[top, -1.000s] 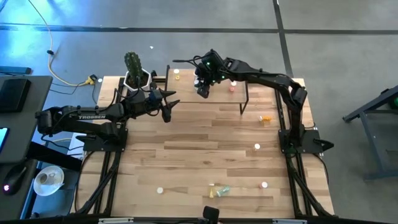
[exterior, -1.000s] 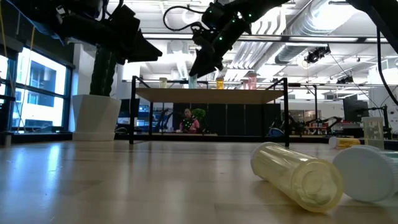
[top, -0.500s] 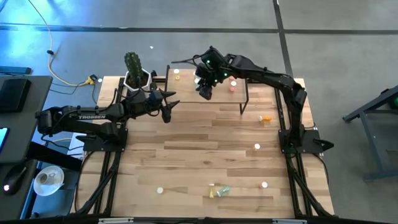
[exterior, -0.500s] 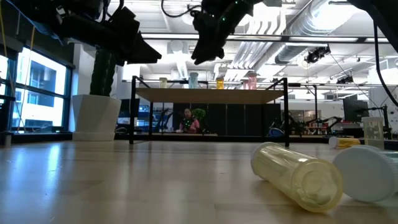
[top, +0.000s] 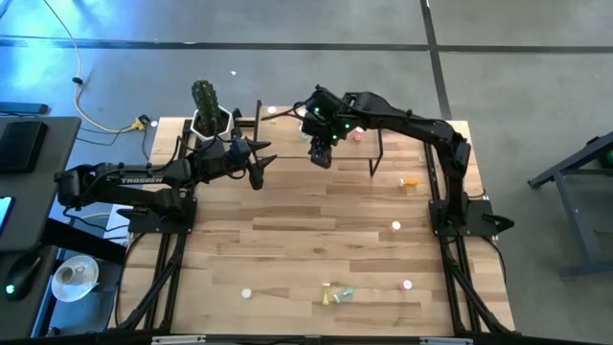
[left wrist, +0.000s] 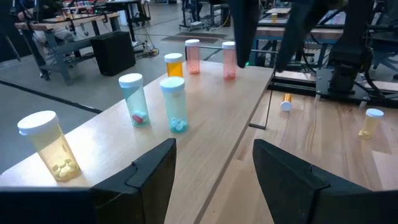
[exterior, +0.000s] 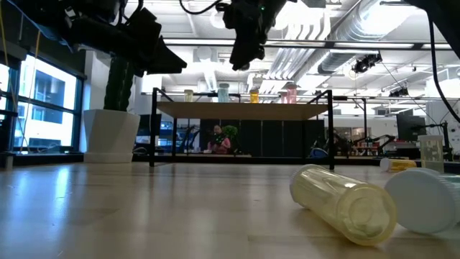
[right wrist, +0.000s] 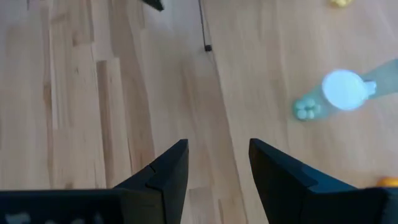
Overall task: Pick and place medicine bottles onto shelf by color
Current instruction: Put the bottom orange pill bottle on the shelf aligned with the other orange pill bottle
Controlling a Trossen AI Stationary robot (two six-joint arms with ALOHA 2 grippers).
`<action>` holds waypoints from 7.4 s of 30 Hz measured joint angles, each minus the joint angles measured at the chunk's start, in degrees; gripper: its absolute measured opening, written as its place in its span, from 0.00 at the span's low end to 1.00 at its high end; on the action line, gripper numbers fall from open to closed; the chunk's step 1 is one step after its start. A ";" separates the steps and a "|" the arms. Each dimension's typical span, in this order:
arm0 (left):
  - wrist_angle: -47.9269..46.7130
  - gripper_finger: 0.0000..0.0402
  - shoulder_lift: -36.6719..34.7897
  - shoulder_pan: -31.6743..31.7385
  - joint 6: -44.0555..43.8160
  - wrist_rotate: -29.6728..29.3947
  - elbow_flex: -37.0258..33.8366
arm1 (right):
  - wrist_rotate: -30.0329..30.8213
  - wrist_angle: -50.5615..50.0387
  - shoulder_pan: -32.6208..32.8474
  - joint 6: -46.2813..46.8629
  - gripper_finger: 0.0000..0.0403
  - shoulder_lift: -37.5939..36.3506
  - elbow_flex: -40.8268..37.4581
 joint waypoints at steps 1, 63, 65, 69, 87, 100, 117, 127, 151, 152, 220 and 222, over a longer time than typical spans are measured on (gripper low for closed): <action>0.00 0.51 0.00 0.00 0.00 0.02 0.00 | 0.12 -0.14 0.40 0.02 0.40 0.00 0.02; -7.54 0.51 -7.00 -22.85 -20.04 11.77 0.04 | 46.36 20.23 38.22 50.89 0.40 -43.81 -63.40; -7.46 0.51 -7.26 -25.82 -20.19 11.58 0.04 | 46.44 23.38 38.22 49.17 0.40 -43.82 -63.83; -7.25 0.51 -7.26 -31.35 -22.09 10.07 0.04 | 46.46 27.43 38.18 47.64 0.40 -43.80 -64.04; -29.78 0.51 -7.21 -60.89 -35.30 -5.33 0.11 | 45.86 31.36 38.18 48.57 0.40 -43.80 -64.04; -34.36 0.51 -0.91 -79.08 -52.40 -23.45 0.11 | 45.74 34.33 38.18 48.48 0.40 -43.78 -64.04; -8.86 0.51 25.54 -85.46 -60.68 -33.51 0.09 | 43.87 34.54 38.16 48.47 0.40 -43.76 -64.00; 0.12 0.51 36.36 -86.68 -63.12 -37.71 0.53 | 42.88 34.91 38.18 48.56 0.40 -43.76 -64.00; -0.24 0.45 48.37 -83.23 -59.44 -43.74 7.19 | 40.71 36.38 38.18 48.44 0.40 -43.76 -63.98; -0.17 0.44 48.37 -82.80 -59.17 -42.87 7.19 | 40.71 36.39 38.18 48.43 0.40 -43.76 -63.98; 4.84 0.24 38.45 -24.73 -8.07 2.66 11.08 | 4.64 77.02 21.38 10.07 0.49 -22.12 -62.89; 1.62 0.24 38.45 -23.82 -6.38 2.99 12.95 | 4.15 75.55 20.24 10.05 0.49 -22.12 -61.55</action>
